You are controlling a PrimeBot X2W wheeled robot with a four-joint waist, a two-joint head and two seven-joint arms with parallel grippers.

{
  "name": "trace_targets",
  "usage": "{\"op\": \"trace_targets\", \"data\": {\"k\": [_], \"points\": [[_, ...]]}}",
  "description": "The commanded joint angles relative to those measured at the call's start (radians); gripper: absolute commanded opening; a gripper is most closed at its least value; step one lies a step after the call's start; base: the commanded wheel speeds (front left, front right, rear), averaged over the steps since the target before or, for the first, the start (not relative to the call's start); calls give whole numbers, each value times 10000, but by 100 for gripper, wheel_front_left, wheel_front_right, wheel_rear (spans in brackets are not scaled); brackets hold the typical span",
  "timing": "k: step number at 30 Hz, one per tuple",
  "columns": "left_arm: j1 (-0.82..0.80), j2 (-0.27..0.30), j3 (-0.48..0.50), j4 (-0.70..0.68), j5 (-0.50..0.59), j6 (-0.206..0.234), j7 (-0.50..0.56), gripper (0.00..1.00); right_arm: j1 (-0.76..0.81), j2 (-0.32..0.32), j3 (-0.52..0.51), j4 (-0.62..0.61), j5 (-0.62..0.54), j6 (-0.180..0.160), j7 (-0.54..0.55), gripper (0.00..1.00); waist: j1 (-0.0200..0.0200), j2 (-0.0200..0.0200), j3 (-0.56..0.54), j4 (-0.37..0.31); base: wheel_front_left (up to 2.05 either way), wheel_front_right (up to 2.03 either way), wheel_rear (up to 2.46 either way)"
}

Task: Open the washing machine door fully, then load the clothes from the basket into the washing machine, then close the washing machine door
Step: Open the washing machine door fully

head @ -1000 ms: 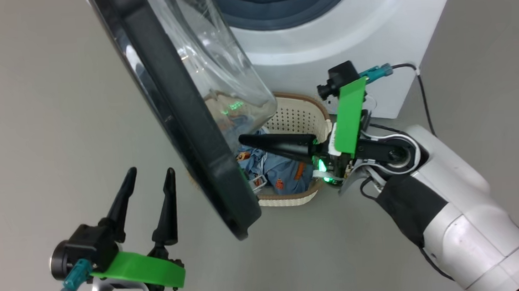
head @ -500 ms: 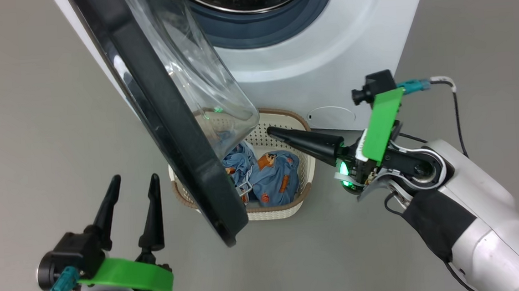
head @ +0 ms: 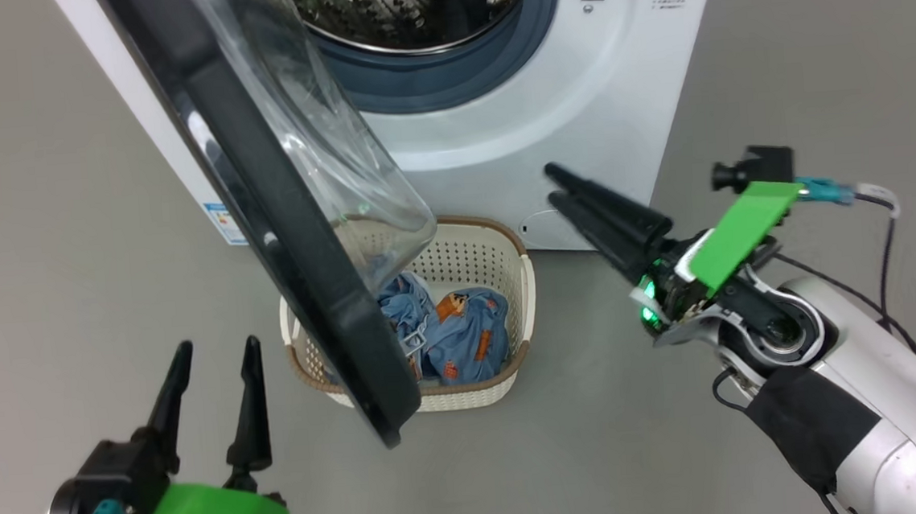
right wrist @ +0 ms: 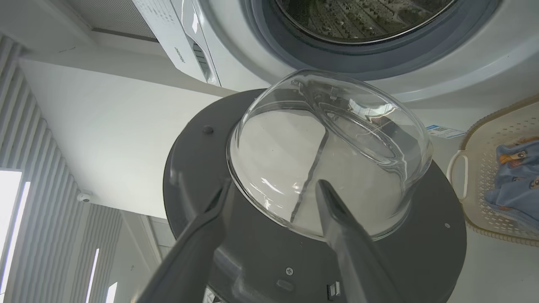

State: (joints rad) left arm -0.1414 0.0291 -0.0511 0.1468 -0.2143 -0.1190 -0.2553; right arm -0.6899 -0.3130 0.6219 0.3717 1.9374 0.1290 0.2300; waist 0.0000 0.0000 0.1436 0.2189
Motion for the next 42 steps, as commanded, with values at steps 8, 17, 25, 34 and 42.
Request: {"op": "trace_targets", "data": {"k": [8,17,25,34,42], "points": [[325,212,672,-391,218,-24,-65,100,657,-423,-703,-1075,-1083,17,-2798,100,0,0,-302,-338,0,0,0],[676,212,879,-650,270,7,-65,100,1736,-919,-1245,-1640,-2973,17,-4758,100,0,0,-461,-695,0,0,0],[789,212,996,-717,180,68,-65,100,2630,-834,-2075,-1634,-4715,17,-4909,100,0,0,-493,-944,0,0,0],[879,212,1109,-765,148,119,-65,100,3694,-86,-3840,-1433,-9011,17,-4916,100,0,0,-514,-1125,0,0,0],[1061,212,1171,-759,132,176,-65,100,4646,483,-4961,-1908,-12498,17,-4917,100,0,0,-670,-1214,0,0,0]]}}
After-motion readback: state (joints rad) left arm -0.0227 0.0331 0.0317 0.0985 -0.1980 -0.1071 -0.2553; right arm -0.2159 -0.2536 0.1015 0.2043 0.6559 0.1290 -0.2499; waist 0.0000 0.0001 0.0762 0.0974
